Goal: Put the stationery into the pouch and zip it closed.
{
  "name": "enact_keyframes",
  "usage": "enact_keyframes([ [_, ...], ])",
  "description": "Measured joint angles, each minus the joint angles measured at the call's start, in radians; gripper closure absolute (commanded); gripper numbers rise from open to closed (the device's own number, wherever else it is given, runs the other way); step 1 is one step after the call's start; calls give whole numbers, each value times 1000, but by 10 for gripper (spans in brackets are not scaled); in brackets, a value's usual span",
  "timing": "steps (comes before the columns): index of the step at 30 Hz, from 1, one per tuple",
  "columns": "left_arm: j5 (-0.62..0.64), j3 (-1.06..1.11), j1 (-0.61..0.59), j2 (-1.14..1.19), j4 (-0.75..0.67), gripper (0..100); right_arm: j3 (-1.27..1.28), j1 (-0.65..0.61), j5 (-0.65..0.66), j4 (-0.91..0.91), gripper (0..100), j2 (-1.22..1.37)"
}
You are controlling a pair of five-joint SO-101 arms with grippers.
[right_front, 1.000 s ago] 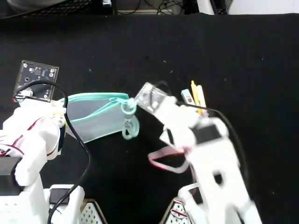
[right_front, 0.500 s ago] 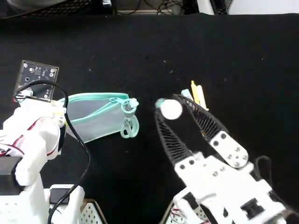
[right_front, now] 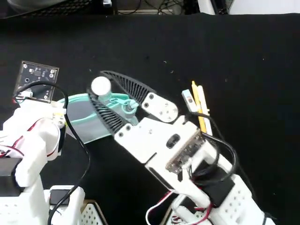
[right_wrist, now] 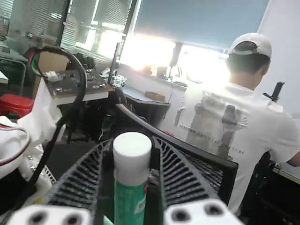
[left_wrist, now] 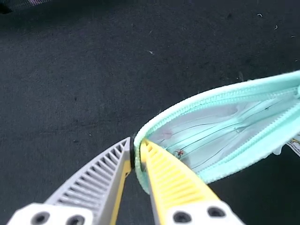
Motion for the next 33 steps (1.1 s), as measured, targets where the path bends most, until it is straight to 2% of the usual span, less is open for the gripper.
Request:
enact_keyframes([
  [19, 0, 12, 0, 0, -2, 967, 244, -8, -3, 9, 981, 48],
  [22, 0, 12, 0, 0, -2, 967, 222, -9, 51, 89, 897, 46],
  [25, 0, 12, 2, 0, -2, 967, 118, -11, 92, 242, 803, 48],
  [29, 0, 12, 2, 0, -2, 967, -101, -6, 98, 473, 831, 48],
  [33, 0, 12, 2, 0, -2, 967, -350, -6, 98, 617, 835, 46],
])
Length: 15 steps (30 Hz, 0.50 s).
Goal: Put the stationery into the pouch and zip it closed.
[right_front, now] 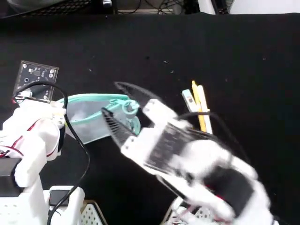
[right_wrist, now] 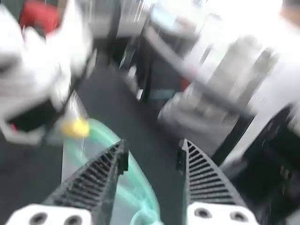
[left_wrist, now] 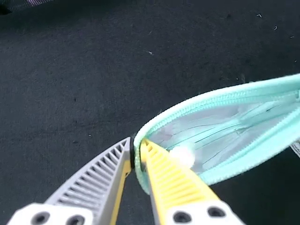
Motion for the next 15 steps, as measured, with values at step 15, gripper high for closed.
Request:
enact_keyframes([
  [15, 0, 2, 0, 0, 0, 967, -18, 537, 25, 245, 884, -8],
])
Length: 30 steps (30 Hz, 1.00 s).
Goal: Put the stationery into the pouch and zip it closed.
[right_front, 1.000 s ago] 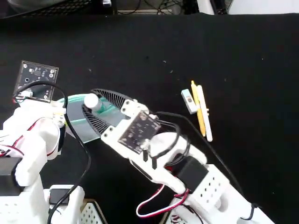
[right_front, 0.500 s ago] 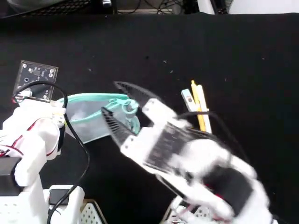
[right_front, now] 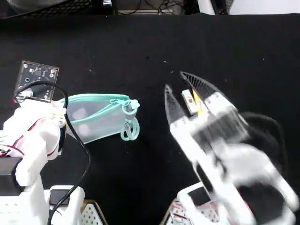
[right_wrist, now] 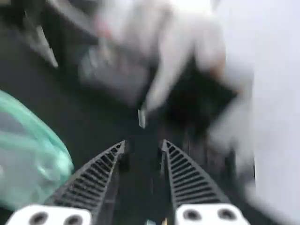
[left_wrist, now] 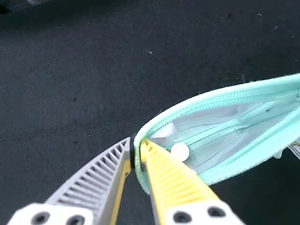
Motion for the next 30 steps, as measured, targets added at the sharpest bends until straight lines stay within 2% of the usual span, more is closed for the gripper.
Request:
enact_keyframes([
  [4, 0, 0, 0, 0, 0, 967, 341, 143, 0, -120, 828, 18],
  [8, 0, 0, 0, 0, -2, 967, 612, 272, -3, -287, 818, 18],
  [13, 0, 3, 0, 0, -17, 967, 756, 327, 20, -414, 818, 31],
  [19, 0, 3, 0, 0, -17, 967, 713, 341, 55, -433, 818, 262],
  [30, 0, 3, 0, 0, -17, 967, 107, 341, 58, -334, 819, 1016],
])
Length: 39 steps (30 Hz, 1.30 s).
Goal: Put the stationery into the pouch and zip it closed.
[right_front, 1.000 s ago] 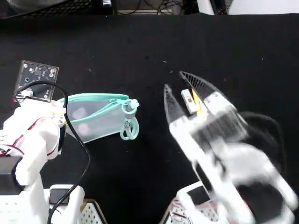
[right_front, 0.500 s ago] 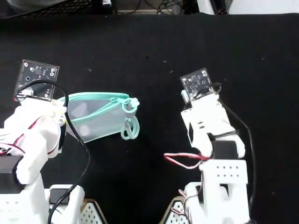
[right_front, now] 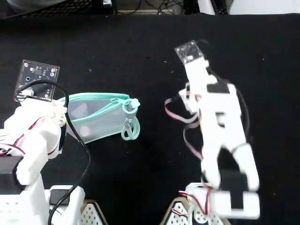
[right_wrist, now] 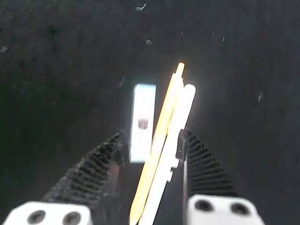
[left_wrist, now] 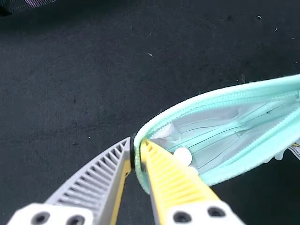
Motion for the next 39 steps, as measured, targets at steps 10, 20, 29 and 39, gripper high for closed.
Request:
enact_keyframes([
  [10, 0, 9, 0, 0, 0, 967, -428, -20, 21, 140, 910, 489],
  [20, 0, 9, 0, 0, 0, 967, -654, -69, 66, 284, 910, 641],
  [29, 0, 9, 0, 0, 0, 967, -689, -40, 112, 359, 836, 632],
  [39, 0, 9, 0, 0, 0, 967, -692, -37, 114, 374, 828, 647],
])
